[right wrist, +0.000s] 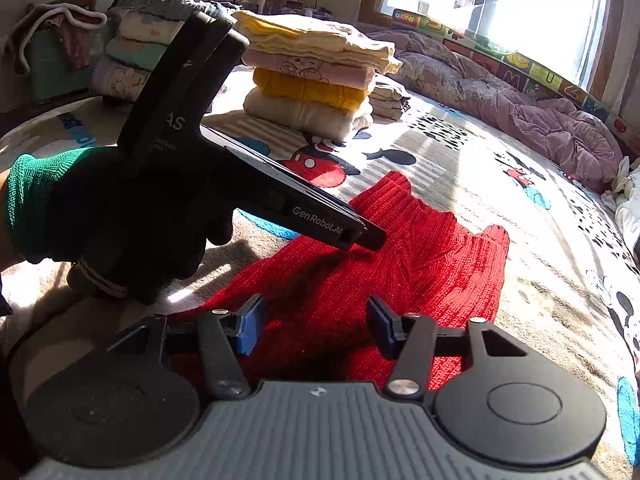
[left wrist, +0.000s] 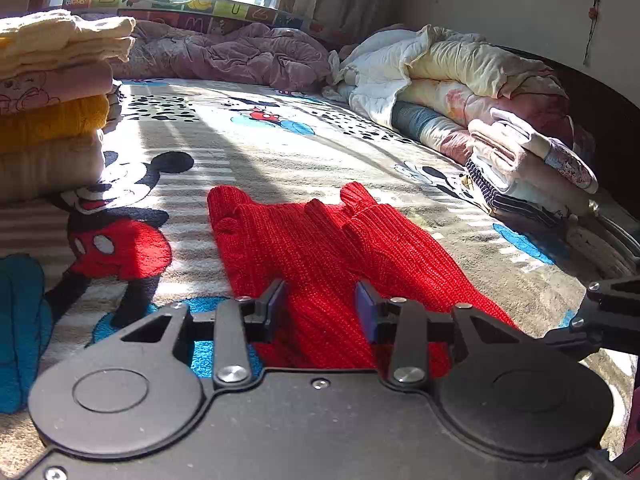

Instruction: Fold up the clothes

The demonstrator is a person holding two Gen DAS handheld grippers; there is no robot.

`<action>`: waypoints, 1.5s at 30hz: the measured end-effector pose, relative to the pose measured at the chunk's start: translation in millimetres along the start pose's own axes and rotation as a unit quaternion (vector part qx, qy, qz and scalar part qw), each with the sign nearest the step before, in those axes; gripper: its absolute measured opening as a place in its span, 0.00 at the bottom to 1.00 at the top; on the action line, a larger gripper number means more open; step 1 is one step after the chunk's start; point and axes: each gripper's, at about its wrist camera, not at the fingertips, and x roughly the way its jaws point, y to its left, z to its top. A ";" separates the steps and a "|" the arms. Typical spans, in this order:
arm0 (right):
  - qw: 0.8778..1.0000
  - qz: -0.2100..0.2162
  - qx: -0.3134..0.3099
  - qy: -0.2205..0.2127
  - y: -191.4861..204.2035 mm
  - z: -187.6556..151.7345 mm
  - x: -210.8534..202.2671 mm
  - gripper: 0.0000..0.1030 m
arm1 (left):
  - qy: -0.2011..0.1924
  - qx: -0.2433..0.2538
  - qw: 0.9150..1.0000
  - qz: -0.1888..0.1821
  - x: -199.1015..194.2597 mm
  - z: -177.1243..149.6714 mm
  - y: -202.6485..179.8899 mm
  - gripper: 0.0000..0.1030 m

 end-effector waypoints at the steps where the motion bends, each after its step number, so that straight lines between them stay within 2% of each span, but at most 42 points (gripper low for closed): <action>1: 0.999 -0.007 0.028 -0.015 -8.0 -7.0 -13.9 0.54 | -0.009 0.003 1.000 0.000 -8.7 -0.1 -2.1 0.36; 5: 0.987 -0.035 0.142 -0.068 -39.9 -44.6 -57.8 0.52 | -0.025 0.023 0.999 -0.009 -41.2 -6.6 -21.6 0.35; 6: 0.981 -0.040 0.173 -0.079 -48.3 -57.4 -65.4 0.48 | -0.025 0.038 0.999 -0.012 -50.4 -9.2 -30.9 0.35; 7: 0.976 -0.040 0.196 -0.086 -53.7 -68.4 -69.7 0.39 | -0.023 0.054 0.998 -0.020 -58.7 -12.6 -39.3 0.35; 9: 0.966 -0.041 0.236 -0.099 -62.7 -88.5 -77.1 0.34 | -0.012 0.085 0.996 -0.027 -70.0 -21.2 -54.4 0.34; 12: 0.966 -0.039 0.230 -0.108 -57.1 -101.9 -74.9 0.27 | 0.012 0.108 0.994 -0.029 -77.8 -35.7 -68.3 0.30; 16: 0.968 -0.028 0.240 -0.061 -54.4 -114.4 -45.5 0.24 | 0.061 0.114 0.992 -0.002 -63.4 -67.0 -70.3 0.29; 18: 0.963 -0.022 0.261 -0.066 -58.6 -120.3 -39.1 0.24 | 0.053 0.124 0.991 0.006 -58.9 -76.7 -72.8 0.29; 20: 0.959 -0.018 0.274 -0.064 -60.3 -121.2 -41.4 0.24 | 0.049 0.109 0.993 0.008 -63.5 -73.8 -73.2 0.29; 22: 0.958 -0.018 0.277 -0.078 -58.2 -122.4 -51.0 0.25 | 0.028 0.099 0.995 0.012 -78.0 -72.9 -75.5 0.29; 23: 0.956 -0.018 0.279 -0.088 -57.5 -123.9 -57.3 0.25 | 0.019 0.098 0.995 0.014 -85.5 -73.1 -77.3 0.32; 24: 0.955 -0.021 0.279 -0.098 -57.0 -126.3 -66.2 0.27 | 0.011 0.107 0.994 0.016 -94.0 -73.3 -80.6 0.41; 25: 0.956 -0.028 0.272 -0.105 -56.3 -128.5 -76.0 0.29 | 0.000 0.119 0.993 0.020 -104.6 -74.1 -84.6 0.46; 27: 0.962 -0.045 0.245 -0.109 -53.5 -129.5 -87.5 0.33 | -0.014 0.123 0.992 0.027 -121.7 -77.4 -87.6 0.51; 29: 0.973 -0.068 0.196 -0.105 -49.2 -131.4 -98.7 0.35 | -0.012 0.147 0.988 0.039 -133.5 -83.6 -91.7 0.57; 31: 0.982 -0.084 0.142 -0.095 -42.2 -136.6 -106.4 0.45 | 0.001 0.200 0.978 0.060 -139.7 -94.3 -98.1 0.61; 34: 0.991 -0.098 0.058 -0.066 -26.1 -147.6 -109.3 0.50 | 0.022 0.265 0.961 0.081 -144.0 -109.3 -104.2 0.64; 35: 0.993 -0.099 0.033 -0.054 -20.7 -151.6 -108.2 0.51 | 0.031 0.292 0.952 0.088 -142.6 -115.9 -107.4 0.64; 38: 0.994 -0.104 -0.037 -0.019 -1.8 -157.6 -98.9 0.53 | 0.050 0.367 0.922 0.109 -133.4 -133.1 -118.1 0.64; 42: 0.988 -0.124 -0.088 -0.018 9.9 -158.0 -89.7 0.57 | 0.053 0.469 0.870 0.144 -111.2 -155.1 -131.1 0.66; 45: 0.983 -0.141 -0.113 -0.025 12.1 -155.2 -79.4 0.60 | 0.037 0.511 0.843 0.164 -100.4 -159.2 -136.1 0.71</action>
